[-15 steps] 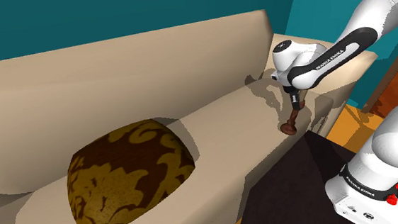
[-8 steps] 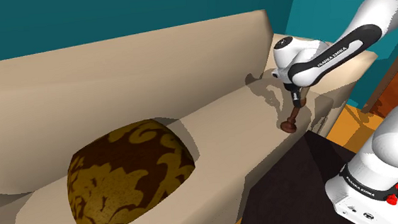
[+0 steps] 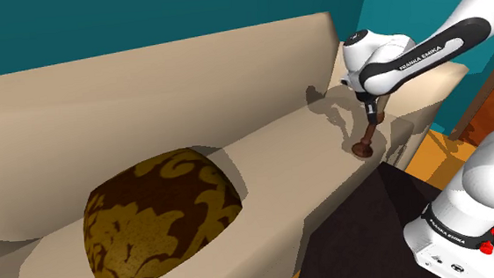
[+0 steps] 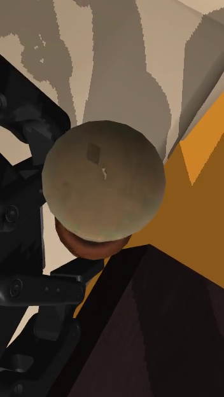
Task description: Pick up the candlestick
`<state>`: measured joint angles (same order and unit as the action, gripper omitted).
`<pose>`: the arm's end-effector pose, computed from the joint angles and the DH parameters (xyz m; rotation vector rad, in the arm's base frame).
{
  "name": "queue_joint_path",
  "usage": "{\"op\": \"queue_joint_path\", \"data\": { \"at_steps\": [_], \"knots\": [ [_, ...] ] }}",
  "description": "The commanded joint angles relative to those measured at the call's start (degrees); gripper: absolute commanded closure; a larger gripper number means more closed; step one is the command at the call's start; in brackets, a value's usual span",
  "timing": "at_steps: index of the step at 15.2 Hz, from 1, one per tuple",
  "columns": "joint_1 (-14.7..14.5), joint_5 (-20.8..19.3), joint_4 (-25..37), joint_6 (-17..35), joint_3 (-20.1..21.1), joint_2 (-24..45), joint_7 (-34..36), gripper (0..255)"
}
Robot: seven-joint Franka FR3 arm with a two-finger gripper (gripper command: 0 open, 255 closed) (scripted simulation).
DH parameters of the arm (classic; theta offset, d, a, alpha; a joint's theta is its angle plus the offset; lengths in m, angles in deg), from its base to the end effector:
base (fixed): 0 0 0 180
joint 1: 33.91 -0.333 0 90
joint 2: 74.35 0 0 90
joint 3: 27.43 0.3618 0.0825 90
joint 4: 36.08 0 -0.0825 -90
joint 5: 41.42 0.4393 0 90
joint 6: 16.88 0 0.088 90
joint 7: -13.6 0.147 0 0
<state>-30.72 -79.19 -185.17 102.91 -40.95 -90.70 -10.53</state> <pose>0.3900 -0.1651 0.3093 2.6343 0.7383 -0.4987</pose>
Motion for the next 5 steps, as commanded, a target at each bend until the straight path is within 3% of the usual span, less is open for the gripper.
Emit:
{"op": "queue_joint_path", "data": {
  "at_steps": [1,5],
  "knots": [
    [-0.19,0.59,0.62,-1.78,0.27,-1.25,-0.8,255],
    [-0.31,1.1,1.32,-3.51,0.48,-2.43,-1.65,255]
  ]
}}
